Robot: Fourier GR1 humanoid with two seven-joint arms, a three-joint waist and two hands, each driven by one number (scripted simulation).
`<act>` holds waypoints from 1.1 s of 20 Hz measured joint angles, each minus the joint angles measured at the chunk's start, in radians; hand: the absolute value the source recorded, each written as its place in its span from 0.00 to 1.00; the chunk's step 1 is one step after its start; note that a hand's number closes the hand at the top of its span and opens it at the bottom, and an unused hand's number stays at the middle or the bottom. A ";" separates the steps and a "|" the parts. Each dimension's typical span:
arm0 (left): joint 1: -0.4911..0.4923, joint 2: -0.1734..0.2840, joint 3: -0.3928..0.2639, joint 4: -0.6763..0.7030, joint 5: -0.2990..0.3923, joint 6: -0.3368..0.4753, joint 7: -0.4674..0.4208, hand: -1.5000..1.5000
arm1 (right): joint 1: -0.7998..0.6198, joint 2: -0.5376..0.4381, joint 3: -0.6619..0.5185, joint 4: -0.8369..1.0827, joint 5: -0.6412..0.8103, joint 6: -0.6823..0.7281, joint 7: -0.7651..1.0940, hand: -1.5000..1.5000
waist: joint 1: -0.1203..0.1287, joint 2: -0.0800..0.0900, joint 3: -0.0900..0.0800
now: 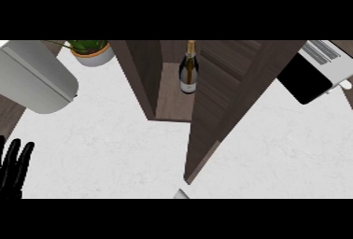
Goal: Pick up the wine, place it into the cabinet and close the cabinet
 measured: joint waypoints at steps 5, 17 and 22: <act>0.030 0.040 0.074 0.006 0.052 -0.085 -0.005 0.00 | -0.215 0.044 -0.026 0.144 -0.065 -0.119 -0.002 1.00 | 0.016 0.004 0.001; 0.033 0.099 0.226 0.051 0.164 -0.220 0.028 0.00 | -0.812 0.100 -0.209 0.706 -0.359 -0.242 -0.103 1.00 | 0.030 0.013 0.003; 0.027 0.114 0.270 0.047 0.192 -0.245 0.048 0.00 | -0.932 0.102 -0.274 0.919 -0.540 -0.131 -0.165 1.00 | 0.038 0.020 0.004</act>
